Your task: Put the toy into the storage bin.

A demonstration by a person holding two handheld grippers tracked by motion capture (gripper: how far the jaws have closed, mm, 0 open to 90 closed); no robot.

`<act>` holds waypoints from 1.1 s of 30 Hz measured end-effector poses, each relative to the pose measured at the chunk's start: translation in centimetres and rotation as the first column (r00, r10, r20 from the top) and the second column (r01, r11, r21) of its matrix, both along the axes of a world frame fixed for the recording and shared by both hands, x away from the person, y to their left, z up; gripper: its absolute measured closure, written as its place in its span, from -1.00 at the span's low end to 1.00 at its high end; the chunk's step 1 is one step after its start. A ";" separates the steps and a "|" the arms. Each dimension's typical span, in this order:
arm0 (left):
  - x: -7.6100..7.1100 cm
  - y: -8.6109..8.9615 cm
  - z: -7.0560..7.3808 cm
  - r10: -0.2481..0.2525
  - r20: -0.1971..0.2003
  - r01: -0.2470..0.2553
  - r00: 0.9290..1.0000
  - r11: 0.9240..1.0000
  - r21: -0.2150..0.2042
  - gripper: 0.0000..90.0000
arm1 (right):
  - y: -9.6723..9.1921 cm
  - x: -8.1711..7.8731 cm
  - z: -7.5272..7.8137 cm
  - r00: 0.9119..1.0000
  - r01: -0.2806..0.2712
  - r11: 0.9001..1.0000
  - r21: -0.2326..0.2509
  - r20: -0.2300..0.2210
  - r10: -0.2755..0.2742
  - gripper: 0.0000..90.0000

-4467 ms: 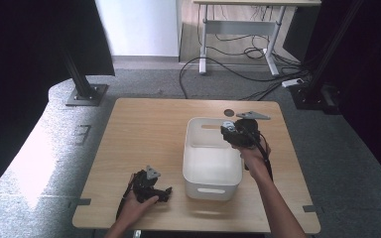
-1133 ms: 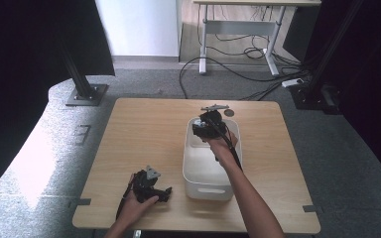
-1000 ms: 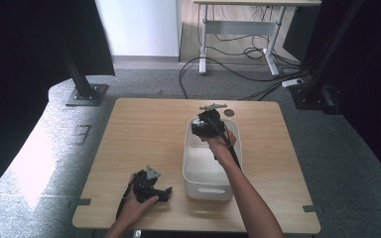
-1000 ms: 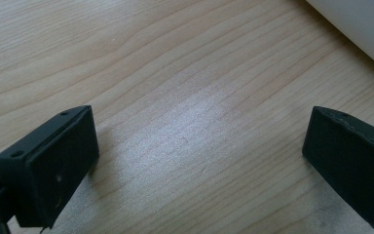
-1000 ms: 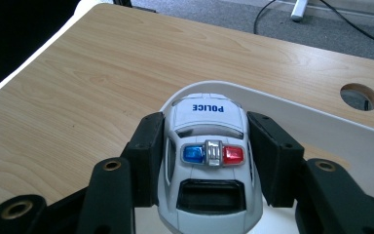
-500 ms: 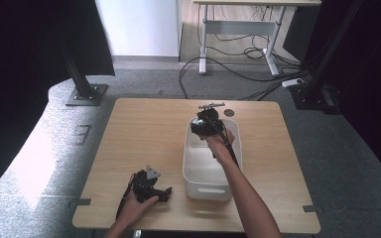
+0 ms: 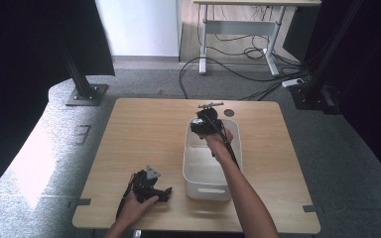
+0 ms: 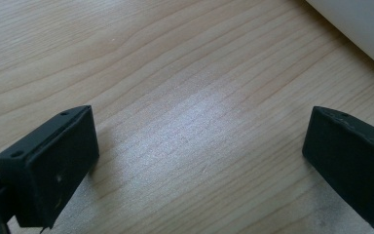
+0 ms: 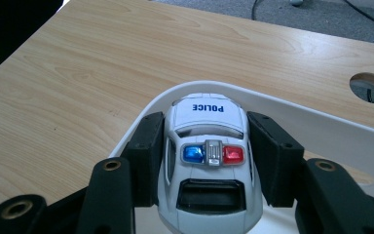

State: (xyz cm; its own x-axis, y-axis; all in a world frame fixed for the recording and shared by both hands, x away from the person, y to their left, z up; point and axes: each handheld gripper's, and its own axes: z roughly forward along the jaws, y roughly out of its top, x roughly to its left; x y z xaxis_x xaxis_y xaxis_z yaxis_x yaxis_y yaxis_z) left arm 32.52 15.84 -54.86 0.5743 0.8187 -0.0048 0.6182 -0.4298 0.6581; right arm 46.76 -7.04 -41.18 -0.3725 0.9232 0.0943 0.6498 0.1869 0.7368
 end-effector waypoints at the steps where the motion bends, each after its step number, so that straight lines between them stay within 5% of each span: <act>1: 0.0 0.0 0.0 0.001 0.000 -0.001 1.000 1.000 0.000 -1.00 | 0.0 0.0 -0.1 1.000 0.001 1.000 -0.001 -0.001 -0.001 0.12; 33: 0.0 0.0 0.0 -0.002 0.001 0.002 1.000 1.000 0.001 -1.00 | 0.1 1.0 -2.3 0.996 0.008 0.999 -0.051 -0.087 -0.013 0.12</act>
State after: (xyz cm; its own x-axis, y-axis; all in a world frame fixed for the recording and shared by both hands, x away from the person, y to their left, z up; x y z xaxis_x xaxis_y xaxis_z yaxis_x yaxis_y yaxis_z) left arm 32.54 15.84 -54.86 0.5760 0.8175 -0.0037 0.6169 -0.4317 0.6581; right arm 47.79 -6.98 -43.49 -0.3551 0.9315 0.0791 0.7135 0.2154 0.6667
